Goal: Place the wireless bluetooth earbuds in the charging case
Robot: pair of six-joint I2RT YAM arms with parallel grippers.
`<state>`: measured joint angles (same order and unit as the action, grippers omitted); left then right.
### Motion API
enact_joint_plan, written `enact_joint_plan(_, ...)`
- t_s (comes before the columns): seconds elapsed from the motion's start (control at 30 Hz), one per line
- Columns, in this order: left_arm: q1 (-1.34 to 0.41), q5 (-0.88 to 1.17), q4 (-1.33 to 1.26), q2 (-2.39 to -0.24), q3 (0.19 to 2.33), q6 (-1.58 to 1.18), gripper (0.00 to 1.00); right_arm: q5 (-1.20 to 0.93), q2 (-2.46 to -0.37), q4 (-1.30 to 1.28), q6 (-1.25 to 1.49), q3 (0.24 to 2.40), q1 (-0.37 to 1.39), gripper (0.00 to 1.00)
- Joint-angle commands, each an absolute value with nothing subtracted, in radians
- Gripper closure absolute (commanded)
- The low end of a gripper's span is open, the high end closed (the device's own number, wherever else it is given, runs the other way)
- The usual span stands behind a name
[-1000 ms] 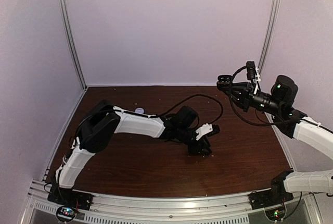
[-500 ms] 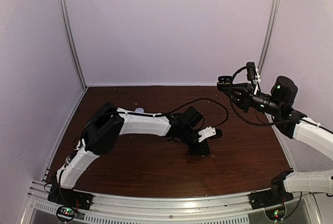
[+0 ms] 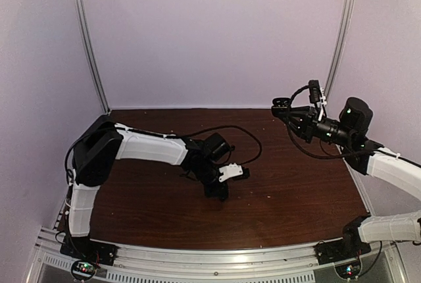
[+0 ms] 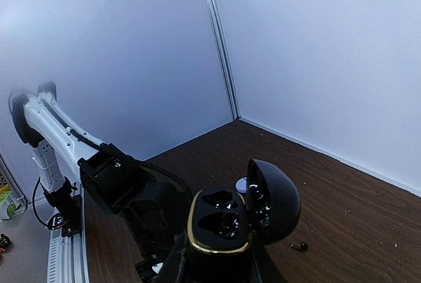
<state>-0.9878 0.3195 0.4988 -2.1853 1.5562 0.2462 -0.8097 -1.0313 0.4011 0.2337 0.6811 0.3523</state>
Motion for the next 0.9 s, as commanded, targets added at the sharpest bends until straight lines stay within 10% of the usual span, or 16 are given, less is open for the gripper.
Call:
enact_joint_plan(0.0, -0.959, 0.161, 0.605, -2.077, 1.411, 0.316, 0.96, -0.844, -1.048, 0.478, 0.257, 0.667, 0.347, 1.0)
enact_joint_plan(0.33, -0.907, 0.113, 0.511, -1.926, 1.318, 0.298, 0.73, -0.864, -1.072, 0.5, 0.265, 0.671, 0.347, 1.0)
enact_joint_plan(0.87, -0.907, 0.472, -0.637, -1.725, 0.681, 0.229, 0.54, -0.875, -1.064, 0.471, 0.246, 0.667, 0.348, 1.0)
